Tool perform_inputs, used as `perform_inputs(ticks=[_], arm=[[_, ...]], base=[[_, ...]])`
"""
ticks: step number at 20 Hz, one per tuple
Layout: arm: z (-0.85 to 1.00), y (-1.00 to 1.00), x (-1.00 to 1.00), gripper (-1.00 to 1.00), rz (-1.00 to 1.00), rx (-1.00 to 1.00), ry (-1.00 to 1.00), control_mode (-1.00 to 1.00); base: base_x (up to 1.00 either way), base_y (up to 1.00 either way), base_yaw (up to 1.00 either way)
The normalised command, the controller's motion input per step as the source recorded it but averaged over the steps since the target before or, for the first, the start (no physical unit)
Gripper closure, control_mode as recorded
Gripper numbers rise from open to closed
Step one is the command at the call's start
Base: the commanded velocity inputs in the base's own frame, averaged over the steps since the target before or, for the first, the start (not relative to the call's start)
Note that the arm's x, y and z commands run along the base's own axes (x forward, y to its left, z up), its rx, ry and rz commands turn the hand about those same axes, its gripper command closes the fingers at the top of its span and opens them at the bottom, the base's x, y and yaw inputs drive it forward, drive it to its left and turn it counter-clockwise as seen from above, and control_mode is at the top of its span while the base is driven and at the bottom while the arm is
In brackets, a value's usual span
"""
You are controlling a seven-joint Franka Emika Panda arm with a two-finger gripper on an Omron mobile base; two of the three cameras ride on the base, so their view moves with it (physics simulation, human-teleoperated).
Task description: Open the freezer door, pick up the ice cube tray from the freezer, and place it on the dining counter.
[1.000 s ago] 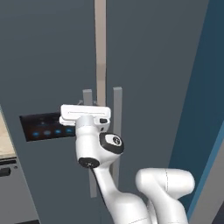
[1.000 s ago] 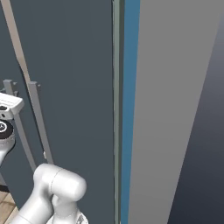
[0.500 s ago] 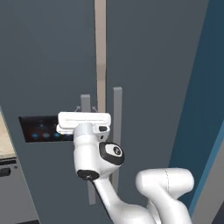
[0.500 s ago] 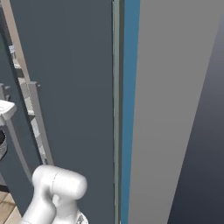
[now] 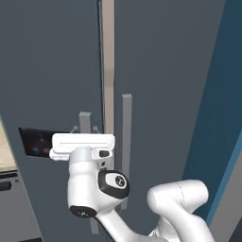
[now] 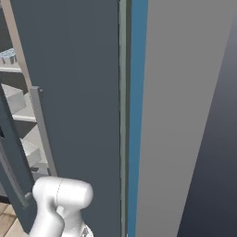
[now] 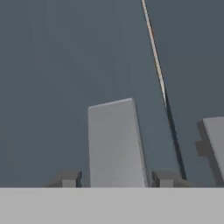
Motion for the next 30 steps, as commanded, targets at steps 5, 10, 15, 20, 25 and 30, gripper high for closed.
perform_inputs(ticks=[5, 10, 15, 20, 25, 30], arm=[[0.00, 0.29, -0.60, 1.00, 0.00, 0.00, 0.01, -1.00], [0.00, 0.30, -0.61, 1.00, 0.00, 0.00, 0.02, -1.00], [0.00, 0.26, -0.51, 1.00, 0.00, 0.00, 0.03, -1.00], [0.00, 0.10, -0.17, 1.00, 0.00, 0.00, 0.01, -1.00], [0.00, 0.00, 0.00, -1.00, 0.00, 0.00, 0.00, -1.00], [0.00, 0.00, 0.00, -1.00, 0.00, 0.00, 0.00, -1.00]], base=[[0.00, 0.00, 0.00], [0.00, 0.00, 0.00], [0.00, 0.00, 0.00], [0.00, 0.00, 0.00], [0.00, 0.00, 0.00], [0.00, 0.00, 0.00]])
